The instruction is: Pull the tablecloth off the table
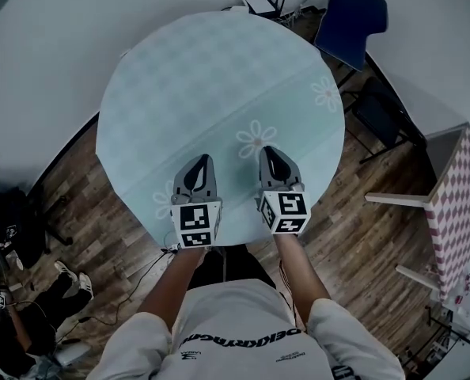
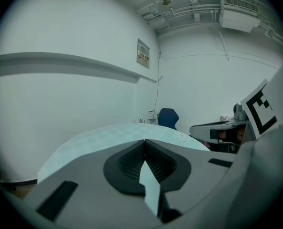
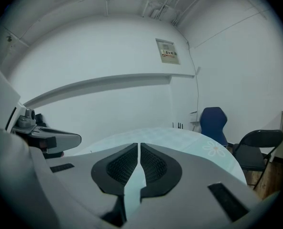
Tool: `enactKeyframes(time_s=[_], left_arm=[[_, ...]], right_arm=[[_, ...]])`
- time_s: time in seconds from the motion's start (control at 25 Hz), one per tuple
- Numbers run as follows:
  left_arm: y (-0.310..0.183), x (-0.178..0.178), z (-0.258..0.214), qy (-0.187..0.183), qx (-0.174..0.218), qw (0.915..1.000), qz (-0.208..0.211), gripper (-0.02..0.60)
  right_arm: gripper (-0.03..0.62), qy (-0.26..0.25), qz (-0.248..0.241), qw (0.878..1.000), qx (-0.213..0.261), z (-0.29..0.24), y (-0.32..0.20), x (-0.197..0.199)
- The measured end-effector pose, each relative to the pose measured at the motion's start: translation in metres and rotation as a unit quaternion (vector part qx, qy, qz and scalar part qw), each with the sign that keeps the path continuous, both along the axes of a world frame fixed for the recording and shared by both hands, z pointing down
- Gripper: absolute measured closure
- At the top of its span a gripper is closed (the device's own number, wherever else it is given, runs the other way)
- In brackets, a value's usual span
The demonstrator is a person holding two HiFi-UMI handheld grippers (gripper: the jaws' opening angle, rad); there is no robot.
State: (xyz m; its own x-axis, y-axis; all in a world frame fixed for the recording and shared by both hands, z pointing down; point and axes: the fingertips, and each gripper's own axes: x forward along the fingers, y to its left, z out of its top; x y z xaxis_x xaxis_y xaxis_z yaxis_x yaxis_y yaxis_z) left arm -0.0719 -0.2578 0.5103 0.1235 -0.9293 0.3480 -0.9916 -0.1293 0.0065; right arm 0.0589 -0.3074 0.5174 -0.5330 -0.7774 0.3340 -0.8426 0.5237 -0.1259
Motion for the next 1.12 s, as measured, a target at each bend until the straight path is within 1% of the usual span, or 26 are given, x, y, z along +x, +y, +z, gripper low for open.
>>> enactKeyframes(time_s=[0.08,0.24,0.44,0.56,0.64,0.68,0.72,0.84,0.96,1.04,1.12], left_arm=[[-0.017,-0.009,0.012,0.002,-0.005,0.9999,-0.011,0.566],[-0.048,-0.033,0.037,0.019,-0.017,0.9990,-0.037,0.566],[-0.087,-0.058,0.073,0.038,-0.035,0.9974,-0.051,0.565],[-0.112,-0.069,0.095,0.048,-0.046,0.9960,-0.059,0.565],[-0.128,-0.076,0.108,0.050,-0.051,0.9954,-0.063,0.565],[-0.135,-0.079,0.114,0.050,-0.053,0.9953,-0.064,0.563],[-0.142,-0.082,0.119,0.051,-0.054,0.9952,-0.063,0.550],[-0.163,-0.087,0.138,0.055,-0.066,0.9946,-0.058,0.432],[-0.182,-0.095,0.160,0.050,-0.087,0.9935,-0.055,0.362],[-0.193,-0.098,0.176,0.042,-0.102,0.9926,-0.050,0.327],[-0.201,-0.102,0.192,0.032,-0.117,0.9915,-0.047,0.294]], right_arm=[[0.555,0.003,0.002,1.000,-0.004,0.013,-0.020,-0.003],[0.554,0.007,0.007,1.000,-0.012,0.038,-0.055,-0.015],[0.554,0.010,0.002,1.000,-0.029,0.069,-0.099,-0.036],[0.552,0.018,0.003,0.999,-0.036,0.087,-0.126,-0.041],[0.532,0.022,0.006,0.999,-0.040,0.099,-0.144,-0.043],[0.506,0.025,0.005,0.999,-0.043,0.105,-0.151,-0.044],[0.474,0.027,0.002,0.999,-0.045,0.112,-0.158,-0.046],[0.394,0.038,-0.013,0.998,-0.056,0.130,-0.175,-0.055],[0.313,0.051,-0.024,0.995,-0.080,0.154,-0.193,-0.062],[0.299,0.057,-0.023,0.993,-0.099,0.172,-0.203,-0.064],[0.295,0.068,-0.017,0.992,-0.107,0.187,-0.212,-0.062]])
